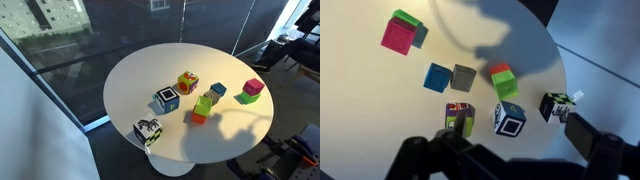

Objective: Take the purple block off of the green block

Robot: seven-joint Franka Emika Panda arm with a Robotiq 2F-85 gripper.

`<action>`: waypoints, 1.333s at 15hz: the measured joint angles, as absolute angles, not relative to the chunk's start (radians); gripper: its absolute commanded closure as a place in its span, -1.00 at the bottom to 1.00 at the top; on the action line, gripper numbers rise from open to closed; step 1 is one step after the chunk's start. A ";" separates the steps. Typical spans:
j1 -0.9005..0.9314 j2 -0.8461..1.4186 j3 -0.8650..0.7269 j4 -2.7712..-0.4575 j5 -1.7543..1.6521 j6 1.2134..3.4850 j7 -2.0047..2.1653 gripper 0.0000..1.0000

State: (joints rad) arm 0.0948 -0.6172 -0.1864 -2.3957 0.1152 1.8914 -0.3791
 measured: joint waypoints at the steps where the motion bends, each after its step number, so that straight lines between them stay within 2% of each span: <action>1: 0.095 -0.618 -0.186 -2.395 0.115 1.892 -0.379 -1.00; 11: 0.061 -0.588 -0.161 -2.396 0.106 1.905 -0.360 -1.00; 20: -0.028 -0.450 -0.113 -2.394 -0.035 1.944 -0.223 -1.00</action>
State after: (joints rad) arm -0.0285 -0.4502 -0.1125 -2.3945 -0.0345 1.9438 -0.2228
